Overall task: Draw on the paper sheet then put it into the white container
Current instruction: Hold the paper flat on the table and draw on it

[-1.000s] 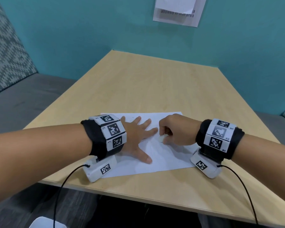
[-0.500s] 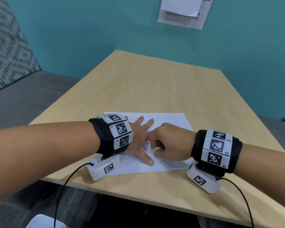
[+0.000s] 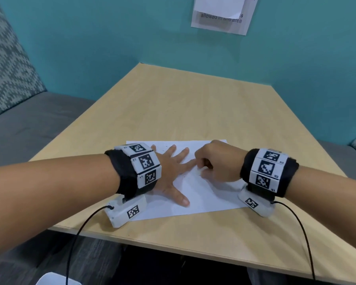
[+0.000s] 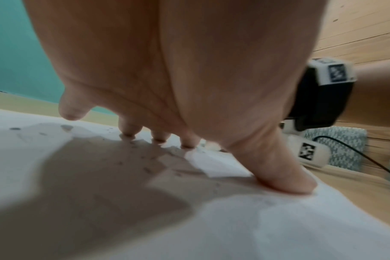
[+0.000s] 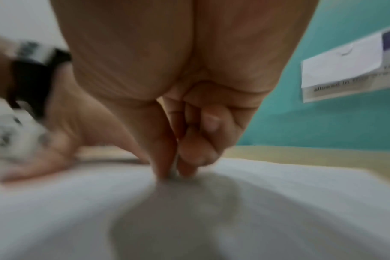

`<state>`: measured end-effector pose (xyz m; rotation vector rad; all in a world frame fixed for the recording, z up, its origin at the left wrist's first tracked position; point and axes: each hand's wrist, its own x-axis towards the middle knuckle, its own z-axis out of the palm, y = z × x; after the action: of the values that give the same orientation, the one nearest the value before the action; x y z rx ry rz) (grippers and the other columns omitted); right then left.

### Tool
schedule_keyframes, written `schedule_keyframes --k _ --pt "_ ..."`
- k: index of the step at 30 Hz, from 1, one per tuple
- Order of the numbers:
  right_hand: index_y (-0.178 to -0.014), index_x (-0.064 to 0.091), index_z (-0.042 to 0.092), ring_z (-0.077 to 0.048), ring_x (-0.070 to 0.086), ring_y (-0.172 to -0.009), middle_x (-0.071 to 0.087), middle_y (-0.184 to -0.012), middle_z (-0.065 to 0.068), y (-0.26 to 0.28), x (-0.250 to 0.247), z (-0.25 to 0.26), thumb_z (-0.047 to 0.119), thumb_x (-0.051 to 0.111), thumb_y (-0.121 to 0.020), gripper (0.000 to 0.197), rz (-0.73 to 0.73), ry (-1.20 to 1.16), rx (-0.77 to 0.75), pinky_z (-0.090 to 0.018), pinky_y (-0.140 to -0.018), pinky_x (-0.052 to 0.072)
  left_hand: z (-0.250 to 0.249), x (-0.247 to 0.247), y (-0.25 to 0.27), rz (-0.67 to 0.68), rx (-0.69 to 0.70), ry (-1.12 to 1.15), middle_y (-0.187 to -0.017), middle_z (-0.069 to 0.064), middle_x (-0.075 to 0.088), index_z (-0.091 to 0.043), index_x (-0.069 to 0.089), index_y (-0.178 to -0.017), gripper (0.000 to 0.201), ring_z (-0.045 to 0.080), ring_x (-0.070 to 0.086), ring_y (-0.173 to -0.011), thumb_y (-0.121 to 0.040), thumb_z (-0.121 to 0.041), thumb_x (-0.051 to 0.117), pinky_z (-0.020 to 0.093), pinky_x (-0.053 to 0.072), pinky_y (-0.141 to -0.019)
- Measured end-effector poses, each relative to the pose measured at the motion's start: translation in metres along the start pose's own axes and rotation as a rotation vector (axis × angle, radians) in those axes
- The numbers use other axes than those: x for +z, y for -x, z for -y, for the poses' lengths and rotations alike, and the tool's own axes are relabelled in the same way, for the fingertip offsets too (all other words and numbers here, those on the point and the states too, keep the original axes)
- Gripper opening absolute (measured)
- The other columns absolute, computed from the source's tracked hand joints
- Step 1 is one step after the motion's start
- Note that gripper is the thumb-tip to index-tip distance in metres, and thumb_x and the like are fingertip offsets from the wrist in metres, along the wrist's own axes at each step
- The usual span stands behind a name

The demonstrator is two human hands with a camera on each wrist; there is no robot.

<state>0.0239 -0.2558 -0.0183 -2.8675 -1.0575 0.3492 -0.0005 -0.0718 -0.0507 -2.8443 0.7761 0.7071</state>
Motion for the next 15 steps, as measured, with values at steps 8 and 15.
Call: schedule_keyframes --k 8,15 --pt "-0.072 0.054 0.027 -0.003 0.047 -0.061 0.054 -0.066 0.013 0.007 0.001 -0.004 0.016 0.06 -0.078 0.014 0.008 -0.051 -0.026 -0.022 -0.064 0.038 0.0 -0.001 0.0 0.014 -0.016 -0.018 -0.162 -0.003 -0.028 -0.041 -0.022 -0.152 0.118 0.03 -0.02 -0.151 -0.073 -0.085 0.052 0.073 -0.001 -0.112" --pt "-0.068 0.047 0.029 -0.005 0.046 -0.059 0.05 -0.062 0.014 0.022 0.013 0.018 0.016 0.059 -0.078 0.021 0.114 -0.072 -0.135 -0.021 -0.059 0.038 0.003 0.002 -0.002 0.007 0.001 -0.005 -0.162 -0.004 -0.029 -0.042 -0.022 -0.152 0.119 0.03 -0.02 -0.15 -0.071 -0.087 0.053 0.074 -0.003 -0.111"
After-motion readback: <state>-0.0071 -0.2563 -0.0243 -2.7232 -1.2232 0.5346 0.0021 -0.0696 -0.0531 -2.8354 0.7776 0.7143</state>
